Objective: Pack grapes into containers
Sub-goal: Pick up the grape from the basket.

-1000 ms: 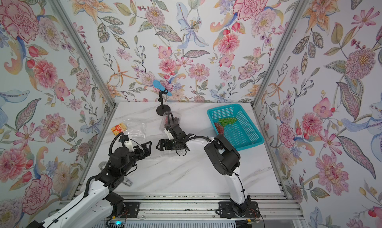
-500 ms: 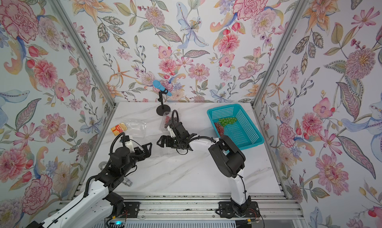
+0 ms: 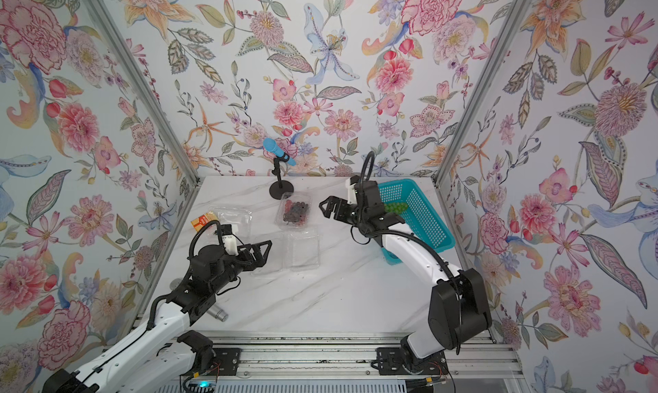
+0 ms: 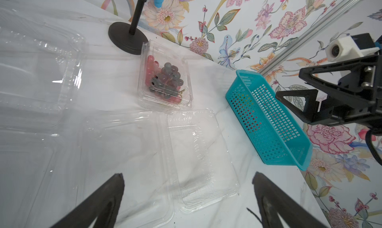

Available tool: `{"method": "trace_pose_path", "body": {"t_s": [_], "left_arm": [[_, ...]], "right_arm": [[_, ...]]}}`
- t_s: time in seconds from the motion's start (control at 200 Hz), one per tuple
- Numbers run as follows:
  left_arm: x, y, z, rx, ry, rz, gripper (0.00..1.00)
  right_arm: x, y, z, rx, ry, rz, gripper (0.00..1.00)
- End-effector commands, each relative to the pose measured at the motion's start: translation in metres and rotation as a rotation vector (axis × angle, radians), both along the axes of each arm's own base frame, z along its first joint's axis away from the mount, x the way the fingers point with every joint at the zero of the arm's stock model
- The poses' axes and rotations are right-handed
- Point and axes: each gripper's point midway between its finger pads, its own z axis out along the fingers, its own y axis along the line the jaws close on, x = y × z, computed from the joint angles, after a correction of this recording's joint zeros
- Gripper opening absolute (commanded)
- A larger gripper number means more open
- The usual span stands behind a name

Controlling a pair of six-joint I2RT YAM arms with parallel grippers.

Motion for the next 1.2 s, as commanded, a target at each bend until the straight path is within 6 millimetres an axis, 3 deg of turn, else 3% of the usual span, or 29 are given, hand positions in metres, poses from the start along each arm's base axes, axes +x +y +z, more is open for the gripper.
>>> {"method": "trace_pose_path", "body": {"t_s": [0.0,0.08,0.2,0.38,0.59,0.711,0.901,0.946,1.196], "left_arm": [[0.002,-0.036,0.039,-0.003,-0.131,-0.141,1.00],[0.008,-0.062,0.049,0.028,-0.166,-0.204,1.00],[0.023,-0.105,0.071,0.058,-0.210,-0.283,1.00],[0.042,-0.160,0.098,0.061,-0.244,-0.361,1.00],[0.039,-0.212,0.108,0.049,-0.267,-0.458,1.00],[0.038,-0.223,0.109,0.056,-0.264,-0.475,1.00],[0.039,-0.225,0.103,0.065,-0.248,-0.485,1.00],[0.042,-0.231,0.088,0.085,-0.219,-0.494,1.00],[0.047,-0.233,0.084,0.101,-0.211,-0.487,1.00]], "right_arm": [[-0.005,-0.075,-0.027,-0.103,0.096,-0.129,0.99],[0.001,-0.118,-0.033,-0.091,0.115,-0.210,1.00],[0.006,-0.154,-0.053,-0.075,0.170,-0.275,1.00],[0.022,-0.181,-0.101,-0.175,0.269,-0.337,1.00],[0.042,-0.189,-0.145,-0.277,0.360,-0.338,1.00],[0.048,-0.185,-0.160,-0.310,0.385,-0.310,1.00],[0.052,-0.174,-0.180,-0.411,0.428,-0.252,0.99],[0.052,-0.177,-0.185,-0.441,0.439,-0.255,1.00],[0.046,-0.213,-0.193,-0.511,0.485,-0.344,1.00]]}}
